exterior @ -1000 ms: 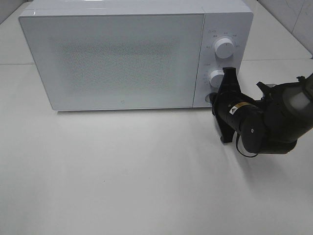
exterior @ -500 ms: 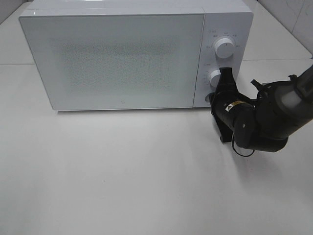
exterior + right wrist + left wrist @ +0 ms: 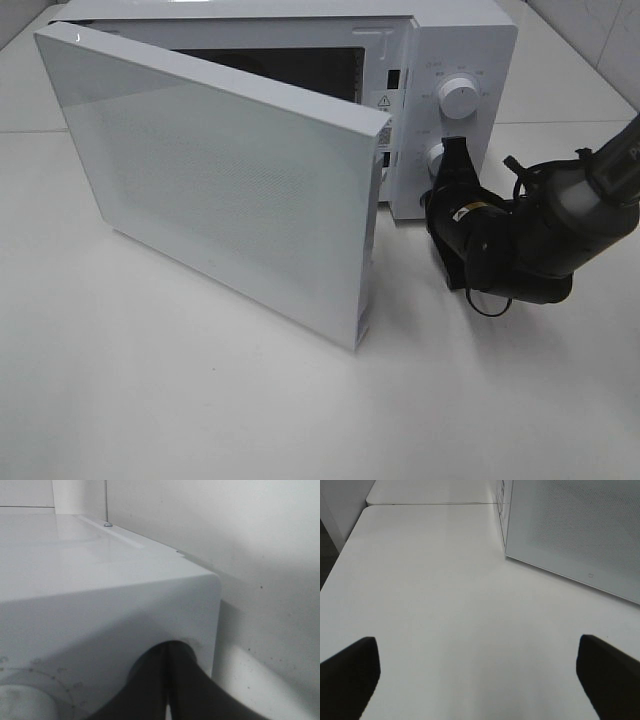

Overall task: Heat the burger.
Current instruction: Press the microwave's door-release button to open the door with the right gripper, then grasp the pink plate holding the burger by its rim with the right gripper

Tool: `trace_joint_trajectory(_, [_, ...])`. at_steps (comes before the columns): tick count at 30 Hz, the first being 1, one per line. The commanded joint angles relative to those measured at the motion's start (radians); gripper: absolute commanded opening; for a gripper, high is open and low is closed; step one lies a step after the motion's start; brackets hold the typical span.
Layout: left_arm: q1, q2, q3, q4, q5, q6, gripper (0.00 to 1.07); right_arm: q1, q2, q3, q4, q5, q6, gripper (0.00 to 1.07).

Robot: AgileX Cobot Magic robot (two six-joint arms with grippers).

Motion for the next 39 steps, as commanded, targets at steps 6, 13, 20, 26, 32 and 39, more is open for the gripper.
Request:
trace_joint_trajectory(6, [0.002,-0.003,0.004,-0.002,-0.006,-0.005,1.00,-0.052,-0.010,-0.093,-0.022,-0.342,-0.003,0.00])
trace_joint_trajectory(13, [0.002,-0.003,0.004,-0.002,-0.006,-0.005,1.00,-0.037,-0.025,-0.053,-0.020,-0.248,0.002,0.00])
trace_joint_trajectory(20, [0.002,-0.003,0.004,-0.002,-0.006,-0.005,1.00,0.004,-0.043,-0.004,-0.040,-0.159,0.007,0.00])
trace_joint_trajectory(26, [0.002,-0.003,0.004,-0.002,-0.006,-0.005,1.00,0.021,-0.054,0.024,-0.111,-0.080,0.051,0.00])
trace_joint_trajectory(32, [0.002,-0.003,0.004,-0.002,-0.006,-0.005,1.00,0.033,-0.073,0.081,-0.131,-0.048,0.058,0.00])
trace_joint_trajectory(39, [0.002,-0.003,0.004,-0.002,-0.006,-0.005,1.00,0.033,-0.161,0.149,-0.147,-0.014,0.034,0.00])
